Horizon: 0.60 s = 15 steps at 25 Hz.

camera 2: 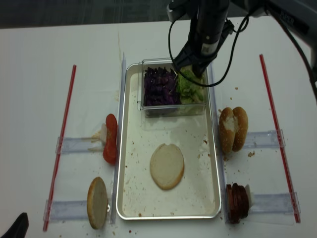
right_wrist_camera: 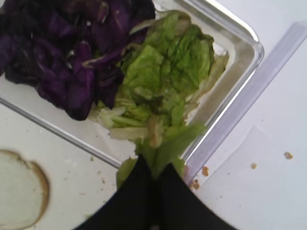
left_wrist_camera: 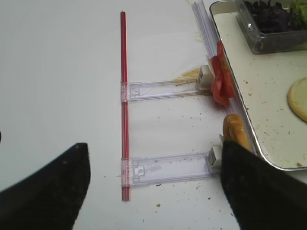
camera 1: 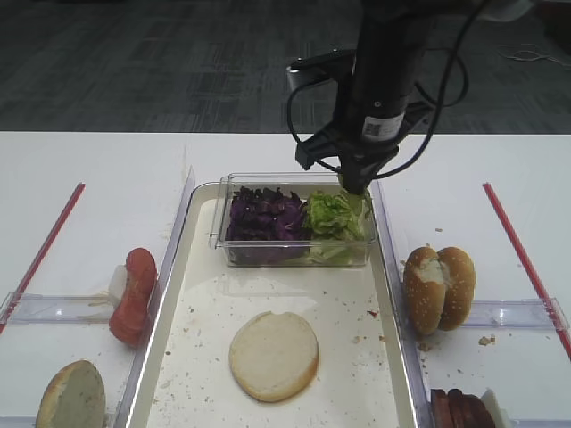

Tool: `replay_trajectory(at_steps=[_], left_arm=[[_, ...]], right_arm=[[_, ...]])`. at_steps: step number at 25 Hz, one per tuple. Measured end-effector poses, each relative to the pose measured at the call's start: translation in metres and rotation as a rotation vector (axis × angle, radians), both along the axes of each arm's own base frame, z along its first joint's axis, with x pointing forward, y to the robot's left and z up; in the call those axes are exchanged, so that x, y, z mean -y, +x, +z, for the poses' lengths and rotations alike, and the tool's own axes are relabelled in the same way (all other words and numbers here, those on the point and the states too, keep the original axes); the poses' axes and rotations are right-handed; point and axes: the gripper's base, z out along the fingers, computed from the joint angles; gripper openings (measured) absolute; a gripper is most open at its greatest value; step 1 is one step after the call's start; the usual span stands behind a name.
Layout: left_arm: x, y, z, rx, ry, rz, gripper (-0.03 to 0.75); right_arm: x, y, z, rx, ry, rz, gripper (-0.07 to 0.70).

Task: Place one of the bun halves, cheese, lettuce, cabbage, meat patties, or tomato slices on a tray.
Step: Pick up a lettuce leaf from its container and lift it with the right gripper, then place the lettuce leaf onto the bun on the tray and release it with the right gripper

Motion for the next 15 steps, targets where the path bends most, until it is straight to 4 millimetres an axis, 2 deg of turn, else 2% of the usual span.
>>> replay_trajectory(at_steps=[3,8,11,15], left_arm=[[0.000,0.000,0.000,0.000,0.000,0.000,0.550],[0.000,0.000,0.000,0.000,0.005,0.003,0.550],[0.000,0.000,0.000,0.000,0.005,0.003,0.550],[0.000,0.000,0.000,0.000,0.005,0.003,0.550]], right_arm=[[0.003,-0.019,0.001,-0.009,-0.006,0.005,0.047],[-0.004,-0.060,-0.004,-0.021,-0.009,0.042,0.047],[-0.007,-0.080,-0.014,-0.039,-0.018,0.057,0.047],[-0.012,-0.096,-0.032,-0.064,-0.034,0.082,0.047]])
